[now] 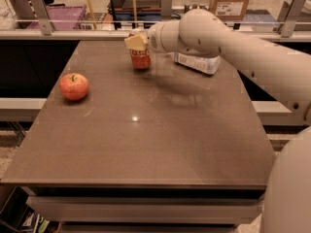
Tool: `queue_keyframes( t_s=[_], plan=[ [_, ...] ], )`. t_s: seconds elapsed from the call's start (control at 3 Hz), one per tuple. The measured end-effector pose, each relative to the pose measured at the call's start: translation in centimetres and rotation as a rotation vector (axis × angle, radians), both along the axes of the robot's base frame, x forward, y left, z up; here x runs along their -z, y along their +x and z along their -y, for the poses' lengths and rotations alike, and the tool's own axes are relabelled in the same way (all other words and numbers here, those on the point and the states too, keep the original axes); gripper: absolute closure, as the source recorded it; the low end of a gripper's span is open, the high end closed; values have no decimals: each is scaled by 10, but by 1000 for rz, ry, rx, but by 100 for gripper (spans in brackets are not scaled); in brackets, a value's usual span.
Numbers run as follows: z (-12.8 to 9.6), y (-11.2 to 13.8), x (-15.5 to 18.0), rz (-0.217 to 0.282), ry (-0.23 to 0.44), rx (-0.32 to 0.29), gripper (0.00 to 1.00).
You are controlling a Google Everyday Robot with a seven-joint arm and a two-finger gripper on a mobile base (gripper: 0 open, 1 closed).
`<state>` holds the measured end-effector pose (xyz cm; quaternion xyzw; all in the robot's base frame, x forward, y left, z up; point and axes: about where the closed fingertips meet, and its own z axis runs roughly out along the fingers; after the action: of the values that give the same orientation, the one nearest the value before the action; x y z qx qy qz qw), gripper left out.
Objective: Knock coke can over
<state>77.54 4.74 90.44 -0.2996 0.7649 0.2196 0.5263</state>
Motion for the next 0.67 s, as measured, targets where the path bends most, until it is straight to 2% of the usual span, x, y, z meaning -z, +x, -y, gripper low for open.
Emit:
queue_keyframes(
  t_s=[0.33, 0.67],
  plan=[
    [20, -2, -5, -26, -33, 22, 100],
    [32, -4, -17, -62, -82, 15, 100]
  ],
)
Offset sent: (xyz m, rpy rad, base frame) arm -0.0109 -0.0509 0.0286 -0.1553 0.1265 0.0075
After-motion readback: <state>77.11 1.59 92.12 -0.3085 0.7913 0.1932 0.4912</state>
